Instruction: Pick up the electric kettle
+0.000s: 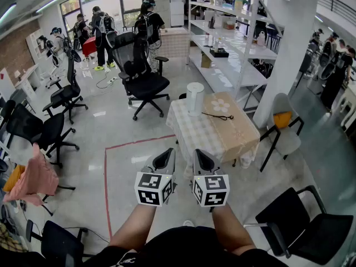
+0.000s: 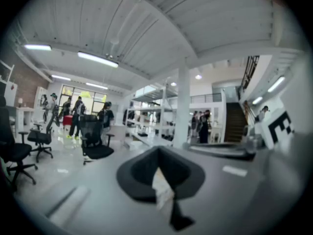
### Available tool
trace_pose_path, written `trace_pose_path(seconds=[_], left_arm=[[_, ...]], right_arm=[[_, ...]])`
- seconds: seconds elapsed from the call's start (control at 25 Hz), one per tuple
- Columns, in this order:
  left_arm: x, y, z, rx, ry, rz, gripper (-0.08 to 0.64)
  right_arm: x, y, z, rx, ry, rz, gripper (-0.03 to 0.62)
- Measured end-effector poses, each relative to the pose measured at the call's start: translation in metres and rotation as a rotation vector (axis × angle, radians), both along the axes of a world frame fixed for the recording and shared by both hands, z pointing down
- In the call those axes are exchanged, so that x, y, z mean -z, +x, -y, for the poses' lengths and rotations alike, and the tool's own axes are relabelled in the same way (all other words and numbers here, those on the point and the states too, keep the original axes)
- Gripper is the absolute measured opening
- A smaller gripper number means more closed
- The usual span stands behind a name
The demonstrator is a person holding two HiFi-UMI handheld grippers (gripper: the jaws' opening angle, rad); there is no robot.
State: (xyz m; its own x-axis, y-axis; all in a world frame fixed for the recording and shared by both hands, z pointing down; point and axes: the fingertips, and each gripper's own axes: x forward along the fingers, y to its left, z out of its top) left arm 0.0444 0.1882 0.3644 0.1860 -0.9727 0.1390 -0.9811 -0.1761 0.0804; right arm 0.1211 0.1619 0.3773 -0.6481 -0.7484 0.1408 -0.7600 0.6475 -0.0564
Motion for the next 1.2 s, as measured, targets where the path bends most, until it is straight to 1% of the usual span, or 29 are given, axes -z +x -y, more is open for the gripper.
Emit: trace_pose_path(seconds=[0.4,0.52,0.6,0.76,0.88,1.04,1.12,1.2], left_arm=[[-0.009,0.006,0.028,0.001,-0.017,0.009,0.0],[-0.01,0.009,0.039,0.0,-0.02,0.008,0.0],[-0.009,0.012,0.046,-0.007,-0.022,0.016,0.0],[-0.015,0.016,0.058,-0.008,-0.033,0.044,0.0],[-0.02,0.015,0.066,0.008,-0.04,0.053,0.0],[-0.021,0.007,0.077,0.043,-0.044,0.041,0.0],[-0.022,0.005,0.084,0.054,-0.051,0.041,0.0],[-0.025,0.003,0.089,0.062,-0.055,0.041,0.0]], right_arm=[[-0.006,0.004,0.026,0.013,-0.008,0.001,-0.005],[-0.008,0.007,0.036,0.01,-0.03,0.022,-0.005],[-0.012,0.005,0.041,0.032,-0.058,0.03,-0.005],[-0.02,0.0,0.05,0.049,-0.068,0.014,-0.005],[-0.023,-0.003,0.058,0.058,-0.065,0.008,-0.005],[-0.022,-0.005,0.074,0.069,-0.066,0.017,-0.005],[-0.025,-0.004,0.086,0.052,-0.084,0.019,-0.005],[-0.029,-0.003,0.096,0.032,-0.124,0.042,-0.005]])
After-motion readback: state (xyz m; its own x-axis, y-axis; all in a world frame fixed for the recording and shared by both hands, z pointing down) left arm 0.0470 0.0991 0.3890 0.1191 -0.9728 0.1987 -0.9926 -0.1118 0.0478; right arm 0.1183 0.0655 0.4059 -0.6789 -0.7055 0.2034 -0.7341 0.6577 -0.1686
